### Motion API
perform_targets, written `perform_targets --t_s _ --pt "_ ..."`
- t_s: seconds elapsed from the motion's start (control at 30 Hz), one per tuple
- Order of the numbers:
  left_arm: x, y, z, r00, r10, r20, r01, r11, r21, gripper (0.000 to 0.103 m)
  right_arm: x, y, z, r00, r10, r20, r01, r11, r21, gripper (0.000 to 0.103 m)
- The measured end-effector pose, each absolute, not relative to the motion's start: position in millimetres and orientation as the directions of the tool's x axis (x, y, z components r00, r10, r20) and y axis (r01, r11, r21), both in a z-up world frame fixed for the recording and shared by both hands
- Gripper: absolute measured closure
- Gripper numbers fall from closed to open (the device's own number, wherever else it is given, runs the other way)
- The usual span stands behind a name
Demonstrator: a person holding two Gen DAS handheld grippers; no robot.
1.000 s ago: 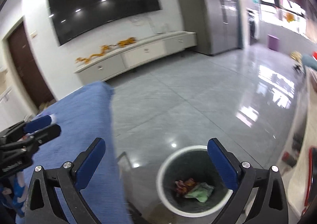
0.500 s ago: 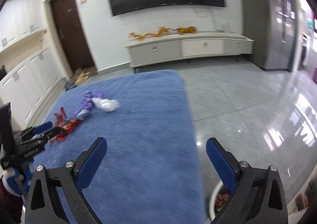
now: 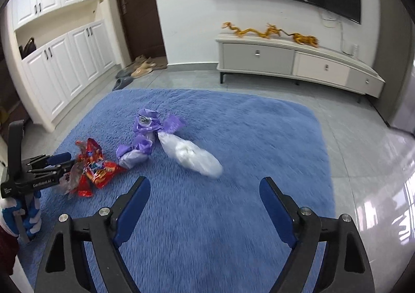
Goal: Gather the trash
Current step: 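Grasp the red chip bag with the left tool while the right tool grasps the white plastic bag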
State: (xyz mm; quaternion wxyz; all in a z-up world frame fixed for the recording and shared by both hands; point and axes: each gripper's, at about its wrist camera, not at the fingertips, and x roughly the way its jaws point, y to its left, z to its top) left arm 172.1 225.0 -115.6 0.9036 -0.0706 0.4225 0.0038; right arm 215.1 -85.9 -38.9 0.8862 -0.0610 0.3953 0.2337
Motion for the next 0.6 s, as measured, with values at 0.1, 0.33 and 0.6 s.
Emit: perform_targets --t_s 0.1,0.33,0.6 --pt "177.0 219.8 -120.5 0.63 -0.06 -0.774 -0.054 0.991 -0.12 0.054 232.9 -73.6 -49.1 0.553 0.371 -0.746 -0.493 0.868 0.066 0.018" --pt "183.8 217.4 -119.3 0.633 -0.068 -0.772 -0.028 0.994 -0.11 0.069 265.1 -46.6 -76.1 0.507 0.361 -0.782 -0.534 0.844 0.044 0.018" --pt "173.3 218.7 -113.5 0.656 -0.09 -0.749 -0.042 0.987 -0.155 0.073 270.4 -40.2 -98.6 0.478 0.344 -0.808 -0.538 0.842 0.04 0.073"
